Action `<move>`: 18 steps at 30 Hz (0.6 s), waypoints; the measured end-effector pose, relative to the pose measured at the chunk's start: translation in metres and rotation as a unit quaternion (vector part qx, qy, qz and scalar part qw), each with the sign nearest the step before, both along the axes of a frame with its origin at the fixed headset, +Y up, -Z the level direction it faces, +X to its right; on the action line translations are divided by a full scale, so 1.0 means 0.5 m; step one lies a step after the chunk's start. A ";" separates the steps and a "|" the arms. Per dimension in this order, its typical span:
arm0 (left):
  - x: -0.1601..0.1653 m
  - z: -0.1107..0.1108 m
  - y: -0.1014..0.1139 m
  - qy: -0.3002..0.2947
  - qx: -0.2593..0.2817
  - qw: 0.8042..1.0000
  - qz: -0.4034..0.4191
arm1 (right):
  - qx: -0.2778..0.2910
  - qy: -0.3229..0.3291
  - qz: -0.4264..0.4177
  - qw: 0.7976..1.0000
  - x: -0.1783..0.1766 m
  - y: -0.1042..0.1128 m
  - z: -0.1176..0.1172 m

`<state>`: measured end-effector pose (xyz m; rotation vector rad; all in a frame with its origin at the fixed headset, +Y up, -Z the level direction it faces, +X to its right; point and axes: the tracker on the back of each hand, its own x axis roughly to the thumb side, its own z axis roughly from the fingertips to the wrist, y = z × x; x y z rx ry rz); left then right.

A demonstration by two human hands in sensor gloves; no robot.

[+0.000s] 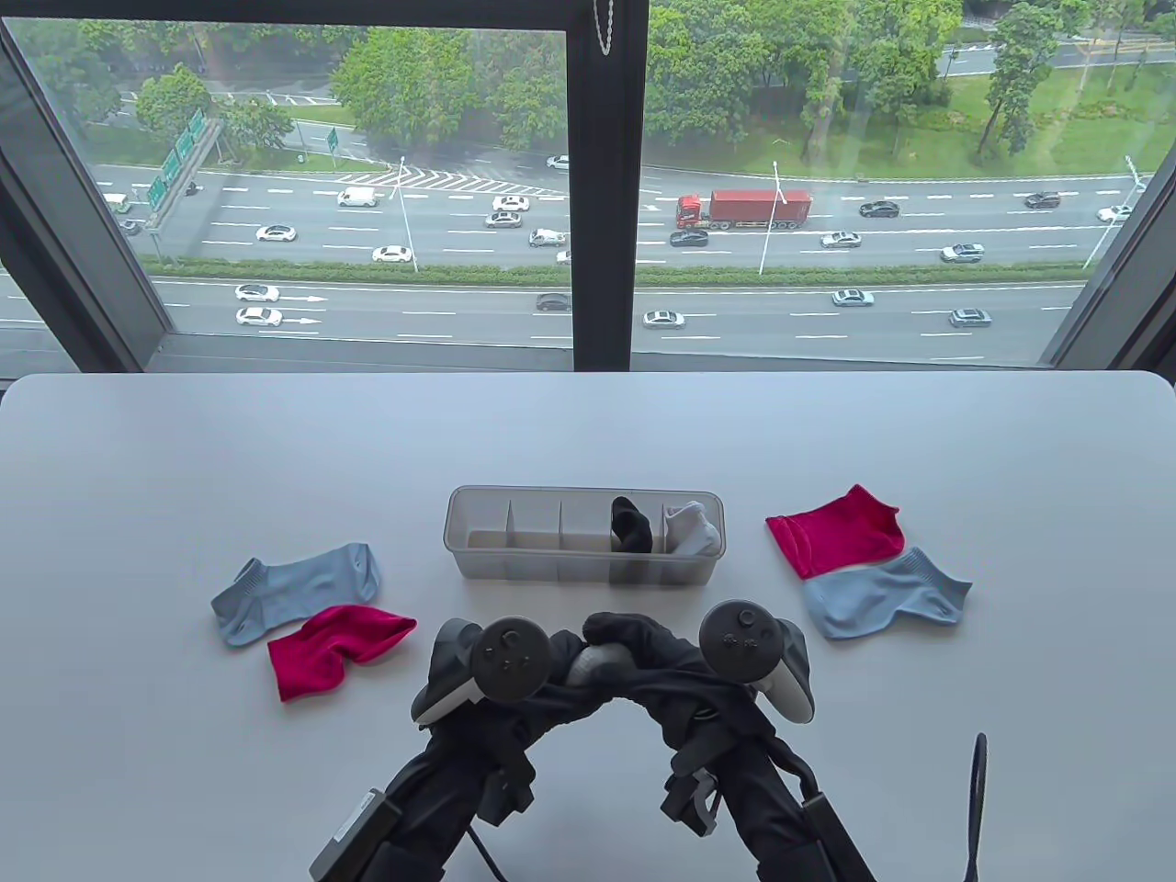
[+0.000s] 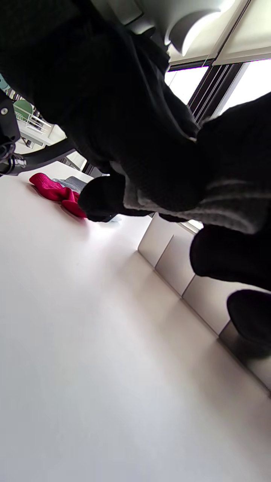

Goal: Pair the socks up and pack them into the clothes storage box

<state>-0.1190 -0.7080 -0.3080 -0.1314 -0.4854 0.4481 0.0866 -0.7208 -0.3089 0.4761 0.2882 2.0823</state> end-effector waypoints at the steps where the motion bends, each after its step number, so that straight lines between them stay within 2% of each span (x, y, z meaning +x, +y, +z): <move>1: 0.002 0.006 0.001 0.015 0.018 1.000 -0.008 | 0.012 -0.020 0.013 1.000 0.002 0.001 -0.001; 3: 0.012 0.013 0.006 0.031 0.047 0.998 -0.033 | 0.021 -0.046 0.036 0.998 0.008 -0.002 0.000; 5: 0.028 0.018 0.006 0.001 0.044 0.998 -0.038 | 0.024 -0.071 0.018 0.997 0.012 -0.001 0.004; 7: 0.034 0.018 -0.002 0.014 0.046 0.997 -0.068 | 0.024 -0.075 0.006 0.997 0.008 0.005 0.008; 10: 0.027 0.016 0.000 0.031 0.068 0.996 -0.049 | 0.014 -0.022 0.008 1.000 0.001 0.007 0.005; 12: 0.021 0.012 -0.001 0.015 0.056 0.998 -0.026 | -0.028 0.034 -0.029 0.999 -0.001 0.003 0.000; 13: 0.017 0.007 -0.003 0.007 0.039 0.999 -0.020 | -0.042 0.037 -0.034 0.998 0.002 0.002 0.000; 16: 0.020 0.004 -0.006 -0.004 0.020 1.000 -0.022 | 0.000 0.003 0.019 1.000 0.011 0.005 -0.005; 18: 0.022 0.003 -0.002 -0.006 -0.015 0.998 -0.057 | 0.015 -0.054 0.038 0.998 0.019 0.000 -0.005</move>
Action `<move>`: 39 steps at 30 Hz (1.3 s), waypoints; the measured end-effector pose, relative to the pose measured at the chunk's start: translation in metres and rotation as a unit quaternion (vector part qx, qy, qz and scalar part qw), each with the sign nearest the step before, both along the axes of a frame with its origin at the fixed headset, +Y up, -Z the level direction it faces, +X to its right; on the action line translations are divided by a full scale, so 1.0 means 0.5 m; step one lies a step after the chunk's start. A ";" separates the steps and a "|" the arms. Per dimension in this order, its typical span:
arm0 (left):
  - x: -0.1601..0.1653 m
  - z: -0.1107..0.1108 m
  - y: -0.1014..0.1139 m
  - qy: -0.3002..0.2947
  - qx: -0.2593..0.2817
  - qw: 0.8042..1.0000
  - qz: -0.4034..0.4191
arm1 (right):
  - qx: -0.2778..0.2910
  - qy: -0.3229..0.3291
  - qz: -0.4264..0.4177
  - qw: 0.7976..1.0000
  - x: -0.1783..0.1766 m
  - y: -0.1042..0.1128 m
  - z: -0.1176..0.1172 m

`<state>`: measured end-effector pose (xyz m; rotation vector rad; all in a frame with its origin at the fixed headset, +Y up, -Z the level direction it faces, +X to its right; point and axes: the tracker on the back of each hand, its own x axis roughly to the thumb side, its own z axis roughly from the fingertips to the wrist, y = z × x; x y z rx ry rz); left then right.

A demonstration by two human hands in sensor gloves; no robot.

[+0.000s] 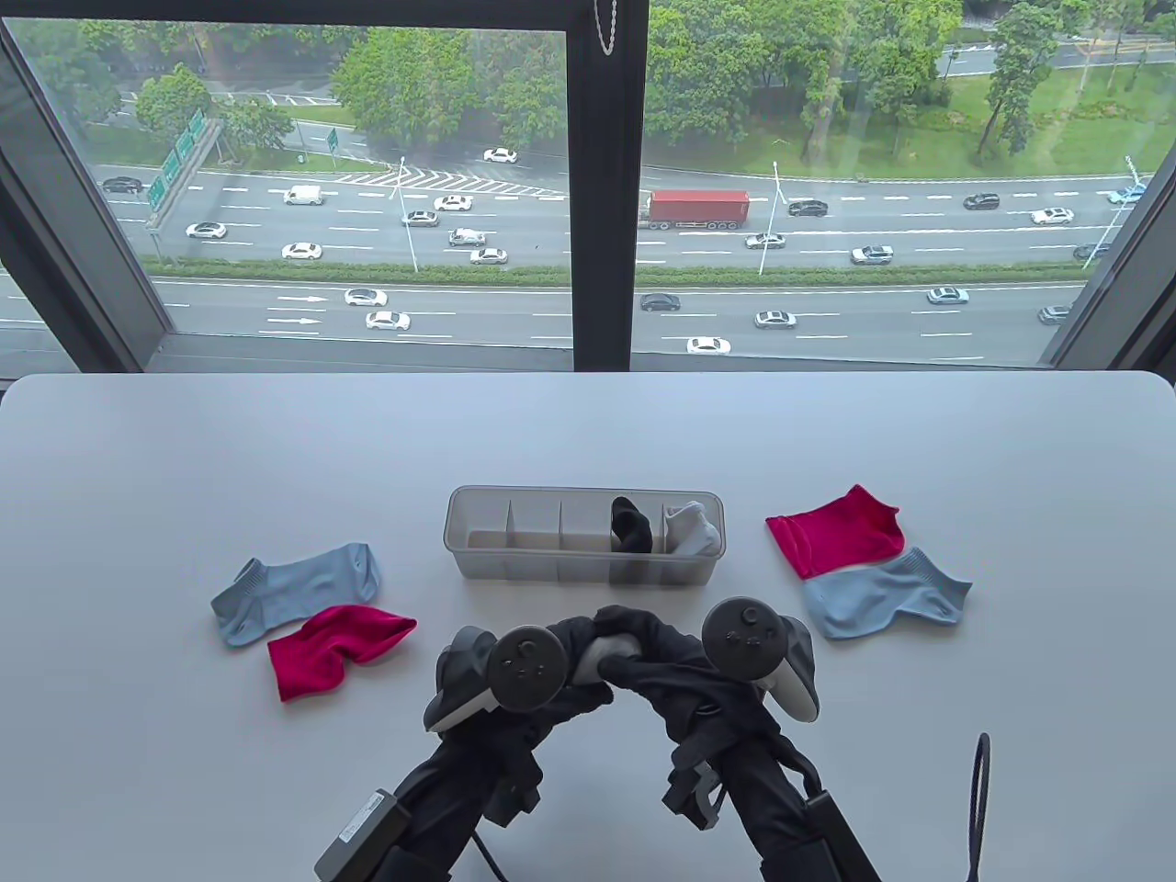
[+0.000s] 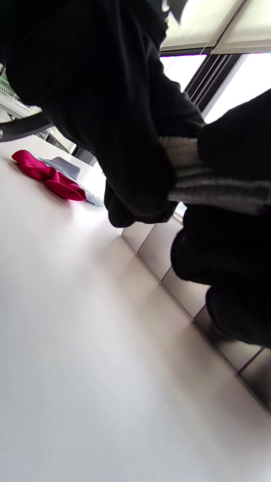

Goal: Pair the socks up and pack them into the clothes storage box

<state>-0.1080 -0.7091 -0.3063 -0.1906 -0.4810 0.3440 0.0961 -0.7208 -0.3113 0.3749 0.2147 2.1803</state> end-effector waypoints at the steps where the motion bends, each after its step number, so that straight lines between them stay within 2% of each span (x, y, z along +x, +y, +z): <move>1: -0.003 0.002 0.003 0.005 0.001 1.000 -0.005 | 0.003 -0.022 0.003 1.000 0.005 -0.002 0.000; 5: -0.022 0.013 0.030 0.044 0.111 0.989 0.093 | 0.029 -0.065 0.044 0.996 0.024 -0.001 0.000; 7: -0.016 0.017 0.036 0.041 0.125 0.986 0.099 | 0.036 -0.065 0.051 0.996 0.015 0.005 0.004; 9: -0.003 0.020 0.025 0.035 0.118 0.991 0.061 | 0.036 -0.052 0.038 0.997 -0.002 0.012 0.008; 11: 0.003 0.022 0.019 0.040 0.128 0.990 0.043 | 0.051 -0.068 0.050 0.995 -0.012 0.015 0.016; 14: 0.001 0.021 0.025 0.045 0.129 0.989 0.054 | 0.056 -0.052 0.068 0.995 -0.015 0.016 0.016; 18: -0.014 0.011 0.022 0.045 0.087 0.991 0.086 | 0.057 -0.024 0.085 0.994 -0.014 0.012 0.010; 22: -0.021 0.010 0.026 0.054 0.089 0.989 0.109 | 0.063 -0.024 0.139 0.988 -0.006 0.000 0.002; 24: -0.022 0.010 0.025 0.042 0.076 0.989 0.119 | 0.043 -0.034 0.101 0.993 0.000 -0.003 0.000; 26: -0.030 0.009 0.026 0.058 0.082 0.985 0.138 | 0.028 -0.038 0.051 0.998 0.012 -0.003 -0.001; 29: -0.051 -0.004 0.019 0.086 0.034 0.982 0.166 | 0.011 -0.001 -0.022 1.000 0.021 -0.001 -0.002; 30: -0.056 -0.008 0.011 0.090 0.002 0.978 0.188 | 0.006 0.010 -0.043 0.999 0.019 0.000 -0.003; 31: -0.060 -0.012 -0.003 0.087 -0.055 0.969 0.225 | -0.001 0.019 -0.057 0.998 0.015 0.001 -0.003; 32: -0.061 -0.014 -0.009 0.088 -0.082 0.962 0.243 | -0.002 0.021 -0.062 0.998 0.013 0.000 -0.003; 34: -0.062 -0.022 -0.030 0.081 -0.177 0.923 0.333 | -0.004 0.029 -0.074 0.997 0.004 -0.001 0.000; 35: -0.063 -0.023 -0.034 0.087 -0.192 0.903 0.375 | 0.001 0.023 -0.054 0.998 0.006 -0.002 0.001; 36: -0.061 -0.020 -0.029 0.110 -0.180 0.890 0.405 | 0.007 0.025 -0.038 0.999 0.006 -0.003 0.001; 37: -0.058 -0.020 -0.019 0.120 -0.139 0.906 0.381 | 0.010 0.019 -0.018 1.000 0.000 0.001 0.003; 38: -0.054 -0.018 -0.009 0.104 -0.105 0.933 0.328 | 0.019 0.015 0.009 1.000 -0.004 0.005 0.004; 39: -0.050 -0.014 -0.002 0.096 -0.073 0.951 0.284 | 0.038 0.025 0.049 0.998 -0.008 0.010 0.005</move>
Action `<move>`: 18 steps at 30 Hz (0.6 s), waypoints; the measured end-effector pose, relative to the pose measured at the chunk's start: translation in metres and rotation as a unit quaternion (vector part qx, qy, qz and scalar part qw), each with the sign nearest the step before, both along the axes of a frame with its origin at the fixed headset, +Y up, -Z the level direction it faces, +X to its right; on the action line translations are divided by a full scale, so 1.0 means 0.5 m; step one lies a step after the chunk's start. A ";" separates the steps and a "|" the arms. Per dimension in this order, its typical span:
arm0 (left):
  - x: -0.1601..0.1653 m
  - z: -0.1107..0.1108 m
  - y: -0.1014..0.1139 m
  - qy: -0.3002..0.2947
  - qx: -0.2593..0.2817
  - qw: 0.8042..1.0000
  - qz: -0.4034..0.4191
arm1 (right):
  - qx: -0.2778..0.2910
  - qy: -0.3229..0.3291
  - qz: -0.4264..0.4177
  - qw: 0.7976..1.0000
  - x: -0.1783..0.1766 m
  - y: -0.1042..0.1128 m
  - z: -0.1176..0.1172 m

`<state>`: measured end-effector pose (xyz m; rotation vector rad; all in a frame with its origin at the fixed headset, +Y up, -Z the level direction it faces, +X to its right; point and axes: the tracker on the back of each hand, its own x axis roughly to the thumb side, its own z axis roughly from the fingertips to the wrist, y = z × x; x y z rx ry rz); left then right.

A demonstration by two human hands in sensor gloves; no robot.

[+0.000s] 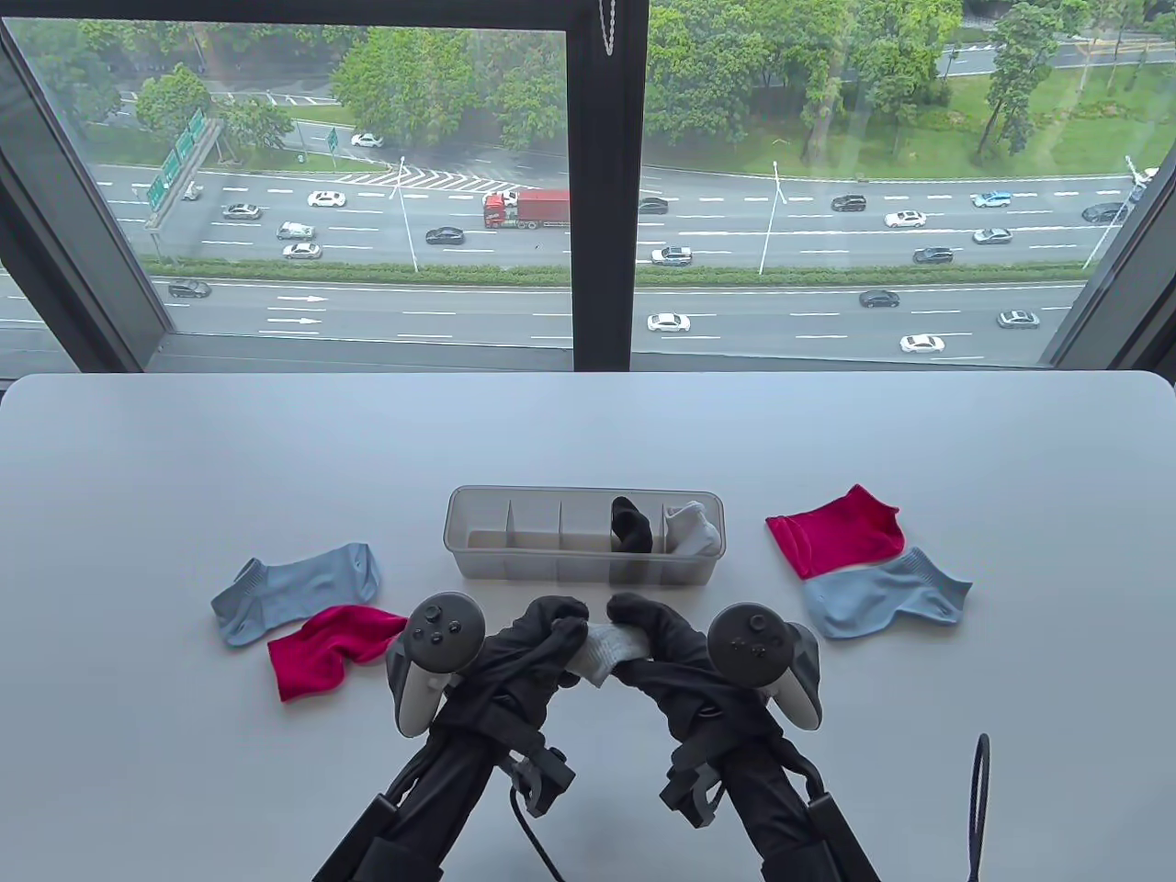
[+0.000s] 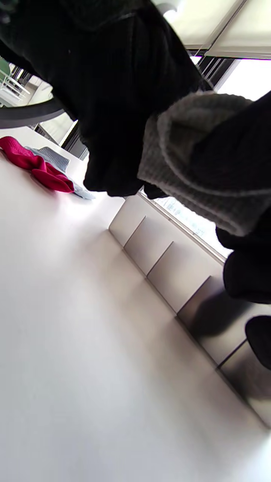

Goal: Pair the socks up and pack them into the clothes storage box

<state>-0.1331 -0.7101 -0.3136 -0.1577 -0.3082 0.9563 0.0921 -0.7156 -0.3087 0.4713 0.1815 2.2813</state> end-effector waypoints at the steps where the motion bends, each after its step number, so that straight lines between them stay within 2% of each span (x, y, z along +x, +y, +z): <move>1: 0.007 0.004 0.007 -0.012 0.044 0.998 -0.053 | 0.019 0.007 0.045 0.999 -0.005 0.006 0.002; 3: 0.021 0.011 0.013 -0.053 0.087 0.992 -0.076 | 0.024 0.028 0.072 0.997 -0.012 0.009 0.003; 4: 0.024 0.014 0.014 -0.057 0.088 0.992 -0.069 | 0.017 0.037 0.064 0.997 -0.014 0.007 0.004; 5: 0.024 0.016 0.017 -0.047 0.102 0.992 -0.062 | 0.005 0.038 0.038 0.999 -0.012 0.003 0.003; 7: 0.021 0.019 0.021 -0.028 0.095 0.993 -0.061 | -0.023 0.029 -0.005 0.999 -0.010 0.000 0.001; 9: 0.016 0.031 0.039 0.020 0.133 0.988 -0.071 | -0.007 -0.017 0.009 1.000 -0.002 -0.002 -0.003; 12: 0.023 0.045 0.065 0.020 0.198 0.976 -0.085 | -0.002 -0.036 0.007 0.999 0.008 -0.004 -0.002; 14: 0.042 0.042 0.052 -0.033 0.156 0.978 -0.133 | 0.001 -0.039 0.000 0.999 0.005 0.001 0.000; 15: 0.047 0.043 0.045 -0.039 0.147 0.976 -0.155 | 0.003 -0.043 0.002 0.999 0.002 0.001 0.001; 16: 0.050 0.044 0.039 -0.024 0.162 0.972 -0.167 | 0.013 -0.059 0.020 0.998 0.003 0.000 0.004; 18: 0.052 0.041 0.037 -0.016 0.156 0.973 -0.168 | 0.009 -0.037 0.024 0.999 0.002 -0.006 0.003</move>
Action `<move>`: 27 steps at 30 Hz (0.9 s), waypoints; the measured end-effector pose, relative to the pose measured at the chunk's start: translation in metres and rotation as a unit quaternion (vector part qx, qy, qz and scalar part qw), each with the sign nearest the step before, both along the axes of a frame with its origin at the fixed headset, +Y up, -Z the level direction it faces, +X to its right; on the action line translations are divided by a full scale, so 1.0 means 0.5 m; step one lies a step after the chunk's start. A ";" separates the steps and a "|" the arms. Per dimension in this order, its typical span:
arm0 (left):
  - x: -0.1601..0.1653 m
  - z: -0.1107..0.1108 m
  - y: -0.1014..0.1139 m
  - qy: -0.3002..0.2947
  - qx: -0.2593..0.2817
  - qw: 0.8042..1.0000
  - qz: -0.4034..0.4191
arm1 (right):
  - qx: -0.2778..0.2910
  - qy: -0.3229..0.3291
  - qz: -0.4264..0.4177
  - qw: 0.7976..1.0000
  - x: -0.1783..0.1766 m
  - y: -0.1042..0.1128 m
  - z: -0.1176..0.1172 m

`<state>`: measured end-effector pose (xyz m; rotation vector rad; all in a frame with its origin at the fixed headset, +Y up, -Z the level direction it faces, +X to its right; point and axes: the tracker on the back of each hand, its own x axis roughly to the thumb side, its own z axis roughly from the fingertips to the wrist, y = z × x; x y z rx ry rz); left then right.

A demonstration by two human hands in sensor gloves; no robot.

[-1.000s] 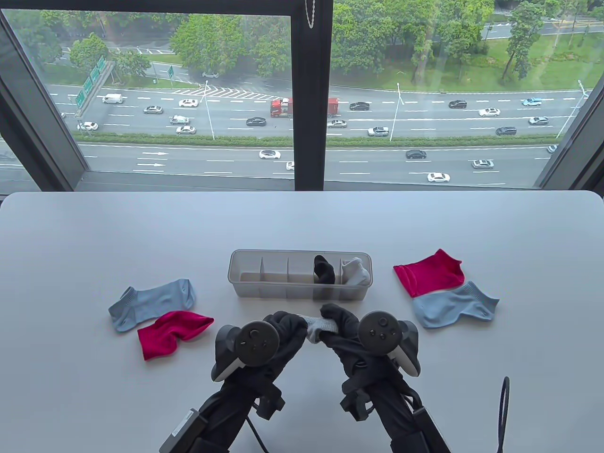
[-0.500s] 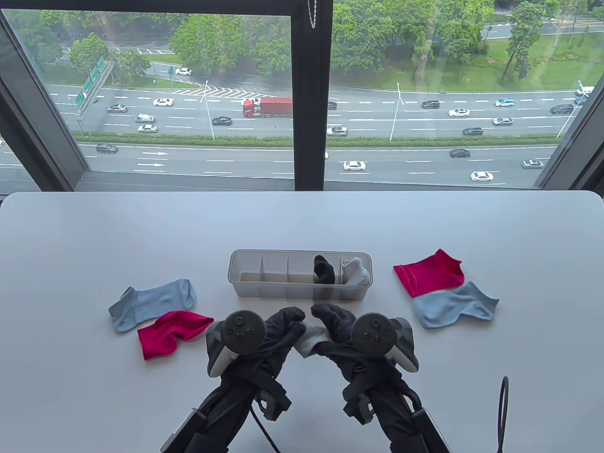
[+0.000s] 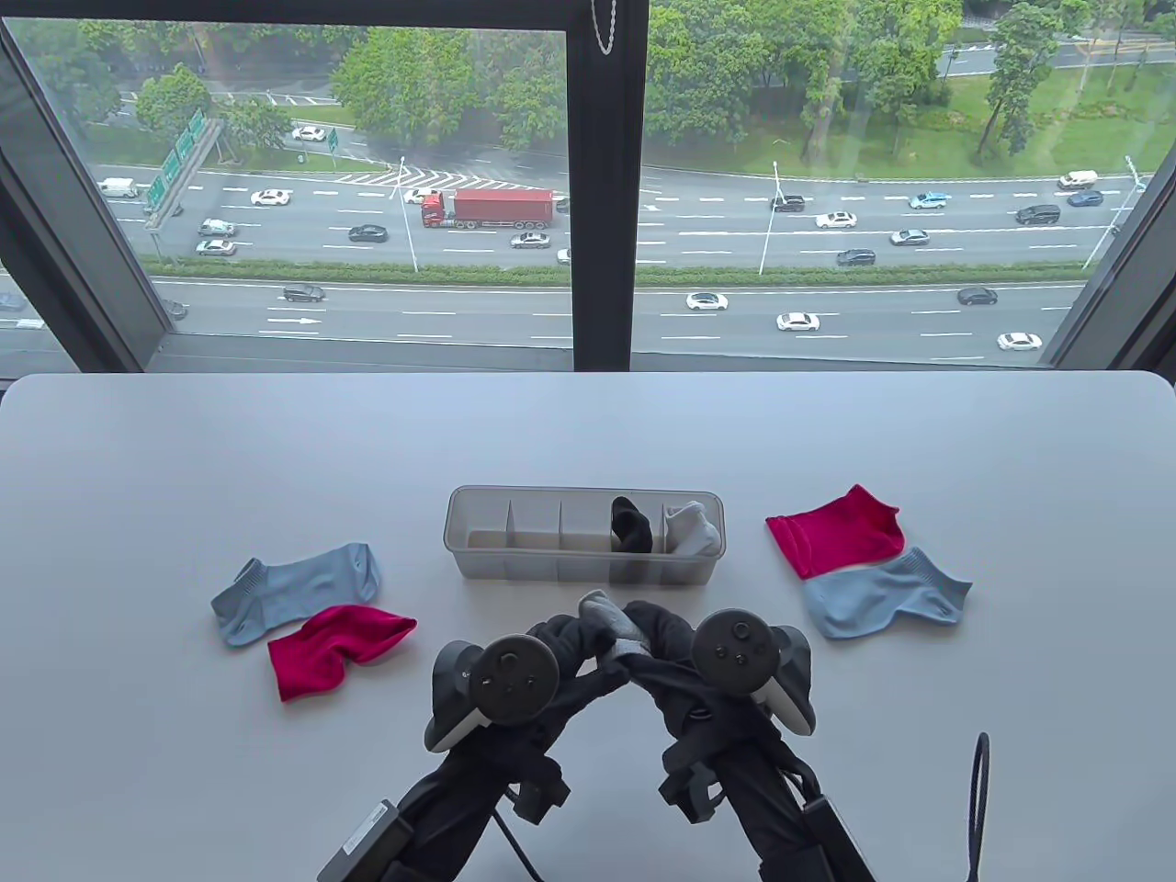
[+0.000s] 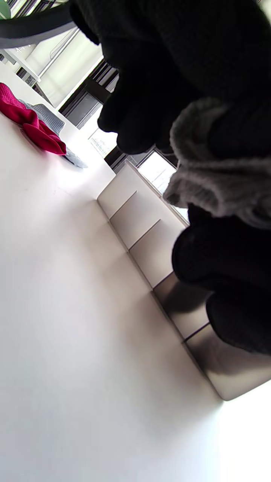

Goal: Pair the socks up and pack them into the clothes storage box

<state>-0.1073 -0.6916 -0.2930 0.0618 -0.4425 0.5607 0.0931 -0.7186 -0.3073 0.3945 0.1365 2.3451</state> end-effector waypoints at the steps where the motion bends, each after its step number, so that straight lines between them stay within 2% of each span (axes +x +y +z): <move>1: 0.000 -0.002 0.001 0.000 0.003 1.000 0.003 | -0.007 -0.005 -0.019 1.000 -0.001 -0.003 0.001; 5: -0.002 -0.006 -0.001 0.009 -0.002 1.000 -0.016 | -0.026 0.013 -0.017 0.999 -0.011 -0.005 -0.004; 8: -0.018 -0.015 -0.005 0.060 0.030 0.997 -0.032 | -0.067 0.056 -0.037 0.995 -0.019 -0.006 -0.004; 10: -0.038 -0.025 -0.013 0.082 0.005 0.997 -0.003 | -0.086 0.087 -0.050 0.991 -0.027 -0.009 -0.005; 15: -0.067 -0.044 -0.038 0.088 -0.049 0.995 0.024 | -0.097 0.100 -0.077 0.987 -0.041 -0.012 -0.006; 19: -0.057 -0.043 -0.036 0.057 -0.048 0.997 0.026 | -0.104 0.119 -0.065 0.985 -0.039 -0.011 -0.010; 22: -0.055 -0.051 -0.031 -0.032 -0.087 0.992 0.085 | -0.076 0.015 -0.115 0.990 -0.012 -0.020 -0.007; 24: -0.046 -0.052 -0.030 -0.073 -0.134 0.984 0.096 | -0.060 0.011 -0.090 0.994 -0.001 -0.020 -0.007; 25: -0.043 -0.051 -0.030 -0.081 -0.148 0.981 0.095 | -0.044 0.012 -0.066 0.997 0.001 -0.018 -0.006; 26: -0.041 -0.051 -0.032 -0.070 -0.146 0.983 0.084 | -0.024 0.019 -0.048 0.998 0.003 -0.012 -0.006; 27: -0.040 -0.051 -0.037 -0.041 -0.131 0.988 0.067 | -0.030 0.045 -0.057 0.997 -0.002 -0.007 -0.007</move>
